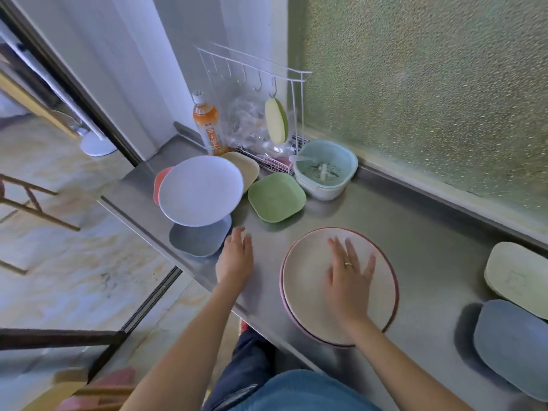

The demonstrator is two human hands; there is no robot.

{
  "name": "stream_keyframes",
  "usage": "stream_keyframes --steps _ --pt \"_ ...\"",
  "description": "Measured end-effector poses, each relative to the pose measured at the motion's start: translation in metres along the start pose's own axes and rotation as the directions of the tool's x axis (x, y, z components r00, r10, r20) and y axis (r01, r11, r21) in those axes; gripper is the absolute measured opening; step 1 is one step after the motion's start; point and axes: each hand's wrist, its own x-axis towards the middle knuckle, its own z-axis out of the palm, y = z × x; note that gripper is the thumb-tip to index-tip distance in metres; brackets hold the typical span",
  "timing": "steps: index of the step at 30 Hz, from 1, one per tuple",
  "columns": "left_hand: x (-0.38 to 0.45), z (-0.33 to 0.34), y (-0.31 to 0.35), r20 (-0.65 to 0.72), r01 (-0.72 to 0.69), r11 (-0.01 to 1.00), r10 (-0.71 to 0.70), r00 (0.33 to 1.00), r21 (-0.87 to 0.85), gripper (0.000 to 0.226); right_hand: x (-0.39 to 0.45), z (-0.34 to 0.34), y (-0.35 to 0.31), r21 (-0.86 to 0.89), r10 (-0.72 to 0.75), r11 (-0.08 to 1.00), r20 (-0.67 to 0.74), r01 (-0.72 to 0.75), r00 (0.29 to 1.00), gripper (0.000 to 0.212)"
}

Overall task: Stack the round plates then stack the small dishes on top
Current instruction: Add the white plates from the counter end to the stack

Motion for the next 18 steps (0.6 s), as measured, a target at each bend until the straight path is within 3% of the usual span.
stream_keyframes --steps 5,7,9,11,14,18 --pt "0.064 -0.051 -0.039 -0.029 0.021 0.992 -0.018 0.999 0.122 0.039 0.049 0.040 -0.087 0.116 -0.090 0.990 0.077 0.080 0.993 0.052" --pt "0.084 -0.065 -0.049 -0.028 0.011 0.992 -0.007 1.000 0.128 0.037 0.071 0.059 -0.120 0.255 -0.093 0.965 0.149 0.053 0.984 0.048" --pt "0.101 -0.076 -0.061 -0.034 0.021 0.995 -0.018 0.999 0.094 0.036 0.092 0.075 -0.152 0.433 -0.035 0.897 0.261 -0.085 0.965 0.040" --pt "0.117 -0.085 -0.072 -0.033 0.040 0.996 -0.038 0.999 0.079 0.036 0.113 0.089 -0.178 0.506 0.092 0.819 0.351 -0.271 0.932 0.038" --pt "0.134 -0.096 -0.084 -0.005 0.032 0.992 -0.032 0.999 0.121 0.037 0.136 0.107 -0.200 0.542 0.288 0.684 0.415 -0.488 0.863 0.029" --pt "0.142 -0.098 -0.088 0.025 -0.038 0.983 0.034 0.999 0.179 0.037 0.155 0.120 -0.209 0.546 0.424 0.575 0.438 -0.609 0.793 0.016"
